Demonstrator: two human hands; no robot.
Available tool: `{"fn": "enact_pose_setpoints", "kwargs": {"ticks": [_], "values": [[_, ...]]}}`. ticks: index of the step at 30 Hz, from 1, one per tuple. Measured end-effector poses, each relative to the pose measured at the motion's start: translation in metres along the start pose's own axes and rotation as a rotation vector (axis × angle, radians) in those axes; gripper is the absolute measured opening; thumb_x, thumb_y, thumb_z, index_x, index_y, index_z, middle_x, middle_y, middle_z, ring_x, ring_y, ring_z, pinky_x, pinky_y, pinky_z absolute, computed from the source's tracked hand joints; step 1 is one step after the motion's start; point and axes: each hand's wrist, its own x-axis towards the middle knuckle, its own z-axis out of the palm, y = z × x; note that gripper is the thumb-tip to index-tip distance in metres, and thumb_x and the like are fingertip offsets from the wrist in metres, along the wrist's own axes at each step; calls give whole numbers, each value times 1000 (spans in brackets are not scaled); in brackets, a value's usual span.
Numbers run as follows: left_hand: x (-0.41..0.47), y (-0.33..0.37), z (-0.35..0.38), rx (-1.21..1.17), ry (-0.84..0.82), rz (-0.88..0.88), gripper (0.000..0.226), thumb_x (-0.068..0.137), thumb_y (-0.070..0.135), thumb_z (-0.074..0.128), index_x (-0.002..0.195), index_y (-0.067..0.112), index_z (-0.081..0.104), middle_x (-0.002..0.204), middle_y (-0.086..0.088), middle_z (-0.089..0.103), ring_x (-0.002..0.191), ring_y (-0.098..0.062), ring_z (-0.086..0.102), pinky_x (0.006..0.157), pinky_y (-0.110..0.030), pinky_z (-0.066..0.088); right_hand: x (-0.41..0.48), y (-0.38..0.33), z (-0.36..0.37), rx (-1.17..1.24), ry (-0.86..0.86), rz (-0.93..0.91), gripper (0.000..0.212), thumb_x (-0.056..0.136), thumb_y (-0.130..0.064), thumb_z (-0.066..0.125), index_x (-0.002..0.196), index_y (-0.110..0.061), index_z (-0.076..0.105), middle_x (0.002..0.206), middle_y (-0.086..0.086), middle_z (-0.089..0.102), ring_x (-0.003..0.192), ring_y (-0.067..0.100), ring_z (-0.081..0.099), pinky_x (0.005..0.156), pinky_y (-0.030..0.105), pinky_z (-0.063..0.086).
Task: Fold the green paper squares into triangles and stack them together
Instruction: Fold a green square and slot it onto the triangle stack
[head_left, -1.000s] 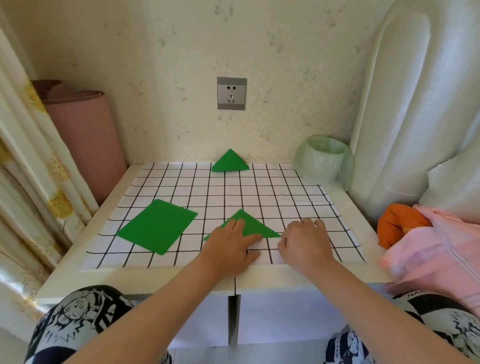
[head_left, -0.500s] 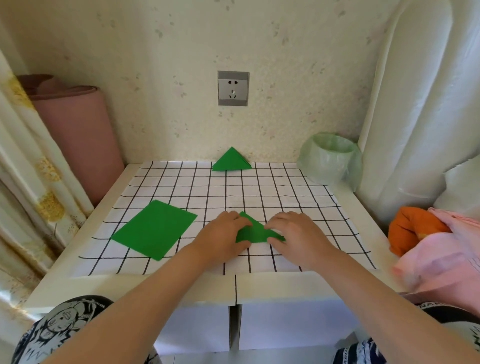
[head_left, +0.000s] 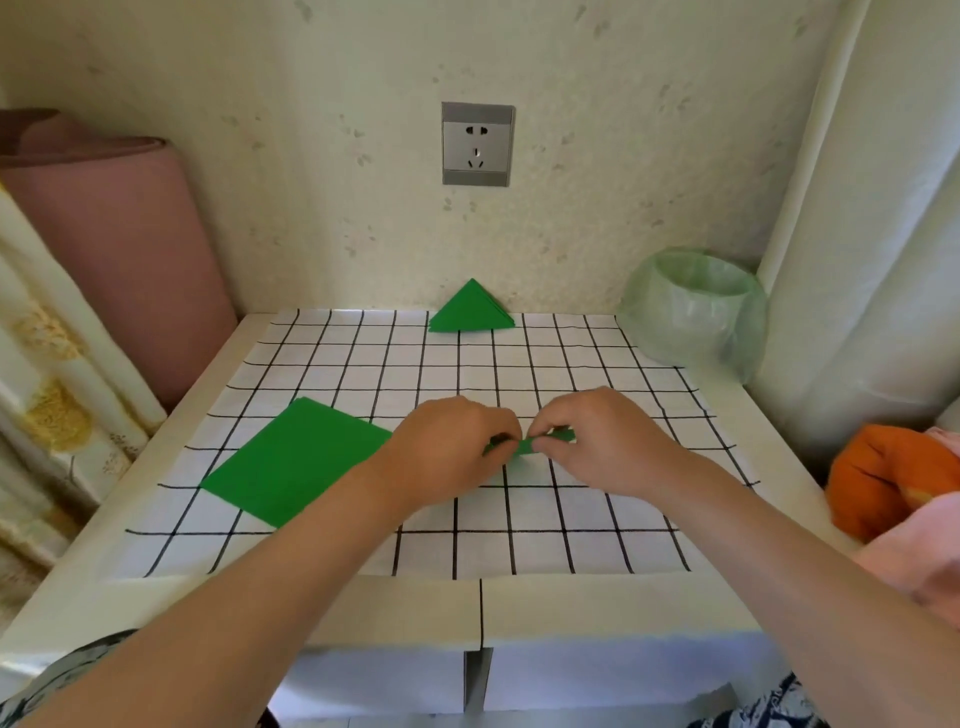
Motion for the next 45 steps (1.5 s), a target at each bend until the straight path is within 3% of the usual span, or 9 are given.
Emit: {"fn": "enact_pose_setpoints", "kwargs": {"ticks": [4, 7, 14, 18, 23, 28, 35, 40, 45], "values": [[1, -6, -16, -63, 106, -105, 17, 95, 35, 56, 100, 31, 72, 83, 12, 72, 70, -10, 63, 66, -30, 53, 7, -9, -14, 112, 26, 70, 8, 88, -29, 69, 90, -31, 77, 86, -17, 73, 83, 1, 65, 83, 25, 51], [-3, -9, -24, -92, 142, -118, 15, 95, 34, 58, 99, 30, 72, 81, 12, 72, 67, -9, 61, 64, -28, 51, 11, -18, -14, 94, 123, 8, 12, 86, -30, 68, 93, -32, 78, 88, -20, 74, 82, 1, 67, 84, 26, 51], [-7, -9, -30, -103, 164, -116, 17, 96, 35, 57, 99, 29, 72, 69, 10, 66, 57, -7, 48, 55, -25, 38, 17, -42, -5, 35, 276, -61, 15, 80, -40, 59, 78, -31, 71, 73, -22, 68, 67, 3, 60, 86, 31, 43], [-9, -7, -35, -102, 124, -126, 13, 96, 32, 57, 94, 30, 69, 64, 13, 55, 54, -2, 44, 50, -19, 29, 15, -45, -3, 9, 311, -41, 13, 77, -38, 62, 71, -32, 72, 60, -22, 62, 53, 4, 53, 81, 25, 40], [-8, -9, -41, -89, 79, -126, 13, 96, 30, 55, 93, 28, 67, 73, 11, 64, 65, -8, 53, 60, -29, 44, 16, -43, -8, 17, 286, -11, 11, 73, -33, 65, 69, -33, 75, 53, -24, 56, 48, 0, 51, 66, 4, 33], [-12, -21, -52, -57, 70, -193, 14, 97, 28, 52, 91, 27, 65, 76, 7, 67, 70, -11, 59, 65, -33, 51, 14, -35, -16, -1, 290, 64, 11, 73, -24, 68, 69, -31, 75, 50, -25, 53, 51, -6, 53, 50, 5, 28], [-18, -40, -65, -53, 100, -276, 14, 96, 25, 54, 87, 28, 64, 72, 9, 65, 64, -6, 55, 58, -27, 45, 13, -17, -24, 37, 372, 189, 13, 77, -25, 66, 67, -34, 65, 59, -22, 59, 56, 1, 56, 58, 21, 45], [-14, -20, -53, -58, 87, -187, 14, 97, 26, 52, 88, 27, 63, 71, 6, 64, 65, -11, 56, 61, -35, 50, 16, -39, -13, 45, 326, -72, 14, 83, -38, 62, 90, -32, 72, 87, -23, 69, 81, -4, 60, 85, 24, 44], [-12, -16, -47, -67, 132, -129, 13, 96, 26, 54, 93, 27, 66, 71, 8, 65, 62, -9, 53, 59, -32, 48, 20, -39, -7, 21, 308, -98, 13, 89, -31, 64, 77, -33, 68, 77, -25, 67, 69, 2, 61, 95, 38, 39]]}}
